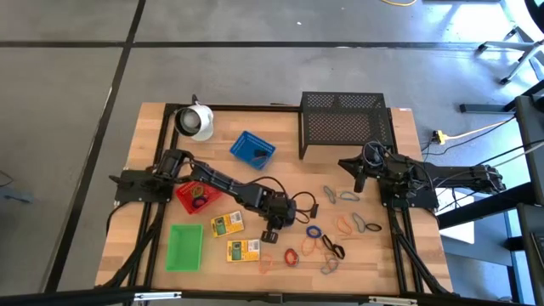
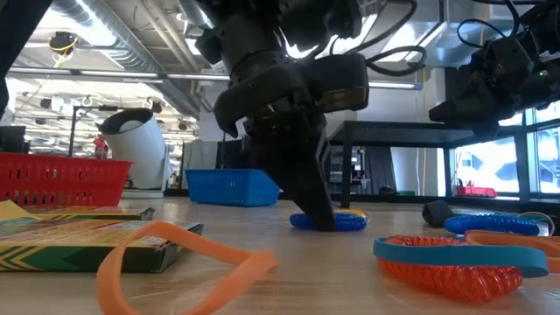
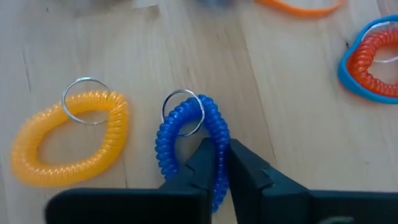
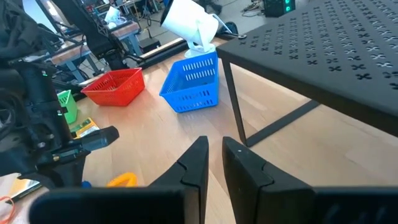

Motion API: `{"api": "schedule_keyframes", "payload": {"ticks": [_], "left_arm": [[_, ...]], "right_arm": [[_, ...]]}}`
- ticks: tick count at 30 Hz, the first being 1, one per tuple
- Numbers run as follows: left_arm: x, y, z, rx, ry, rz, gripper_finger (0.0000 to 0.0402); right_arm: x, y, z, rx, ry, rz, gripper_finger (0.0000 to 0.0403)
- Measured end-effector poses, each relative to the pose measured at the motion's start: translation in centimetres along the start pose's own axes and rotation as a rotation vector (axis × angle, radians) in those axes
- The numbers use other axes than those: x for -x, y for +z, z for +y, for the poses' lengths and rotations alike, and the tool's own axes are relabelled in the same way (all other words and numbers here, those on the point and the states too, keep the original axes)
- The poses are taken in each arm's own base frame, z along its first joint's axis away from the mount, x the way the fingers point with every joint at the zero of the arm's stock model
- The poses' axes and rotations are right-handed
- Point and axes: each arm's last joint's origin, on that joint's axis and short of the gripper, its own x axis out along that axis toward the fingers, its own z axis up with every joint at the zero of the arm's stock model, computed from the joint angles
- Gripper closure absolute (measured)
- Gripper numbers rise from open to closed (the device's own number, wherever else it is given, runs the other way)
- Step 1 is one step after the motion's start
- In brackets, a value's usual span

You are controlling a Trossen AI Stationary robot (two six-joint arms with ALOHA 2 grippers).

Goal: Pick & Place Office Desk Supplies
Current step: Put the blue spring keychain into the red bin

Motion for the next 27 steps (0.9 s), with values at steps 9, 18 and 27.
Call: {"api": "schedule_keyframes", "payload": {"ticks": [9, 18, 27], "left_arm": [[4.3, 1.1, 0.9, 0.044, 0.141, -0.09, 0.0393], [14.2, 3.0, 0.9, -0.023, 0.355, -0.33, 0.0394], [23.9, 1.7, 1.2, 0.081, 0.619, -0.493, 0.0392]], "right_arm": [[0.0, 0.0, 0.0, 0.0, -0.002, -0.001, 0.0353], [0.0, 0.0, 0.0, 0.0, -0.002, -0.002, 0.0353], [0.0, 0.0, 0.0, -0.006, -0.002, 0.0, 0.0353]]}}
